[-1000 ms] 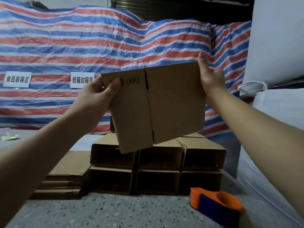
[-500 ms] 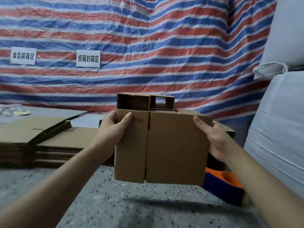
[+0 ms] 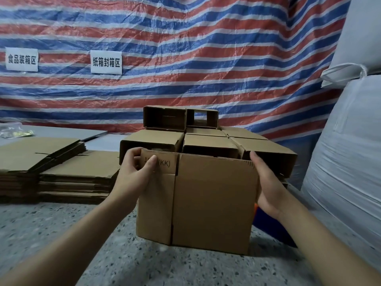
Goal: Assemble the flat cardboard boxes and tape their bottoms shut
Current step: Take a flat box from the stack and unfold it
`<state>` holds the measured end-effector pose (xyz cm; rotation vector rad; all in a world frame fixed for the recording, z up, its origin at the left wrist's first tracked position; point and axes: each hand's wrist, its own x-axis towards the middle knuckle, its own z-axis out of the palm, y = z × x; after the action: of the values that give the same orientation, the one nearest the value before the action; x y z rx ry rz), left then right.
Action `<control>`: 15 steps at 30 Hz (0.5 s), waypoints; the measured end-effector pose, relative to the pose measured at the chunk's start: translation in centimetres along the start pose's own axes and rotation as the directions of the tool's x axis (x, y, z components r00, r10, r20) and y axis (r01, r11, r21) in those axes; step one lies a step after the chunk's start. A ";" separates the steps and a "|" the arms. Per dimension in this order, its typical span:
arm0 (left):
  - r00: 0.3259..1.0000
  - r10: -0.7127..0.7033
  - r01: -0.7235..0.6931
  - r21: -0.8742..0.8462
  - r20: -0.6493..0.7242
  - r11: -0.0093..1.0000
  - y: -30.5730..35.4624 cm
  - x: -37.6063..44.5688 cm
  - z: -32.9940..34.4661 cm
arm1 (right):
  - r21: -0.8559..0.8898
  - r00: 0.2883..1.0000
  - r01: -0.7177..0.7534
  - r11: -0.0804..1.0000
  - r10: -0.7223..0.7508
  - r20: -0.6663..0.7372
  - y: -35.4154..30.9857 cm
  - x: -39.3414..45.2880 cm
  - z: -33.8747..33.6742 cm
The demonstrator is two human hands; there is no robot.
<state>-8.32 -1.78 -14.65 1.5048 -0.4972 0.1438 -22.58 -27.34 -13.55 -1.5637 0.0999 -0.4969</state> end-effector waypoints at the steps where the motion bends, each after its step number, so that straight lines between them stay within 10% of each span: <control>1: 1.000 -0.003 0.003 0.007 -0.015 1.000 -0.1 0.1 0.1 | 0.047 1.000 -0.017 0.999 0.016 0.015 -0.3 0.3 -0.2; 15: 0.979 -0.161 0.152 -0.080 -0.121 0.985 1.1 0.9 2.4 | 0.140 0.975 -0.213 0.967 0.200 0.098 -2.2 -0.2 1.0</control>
<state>-8.45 -4.22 -13.34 1.4492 -0.2775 0.0963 -22.87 -26.18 -11.47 -1.4059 0.1566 -0.2681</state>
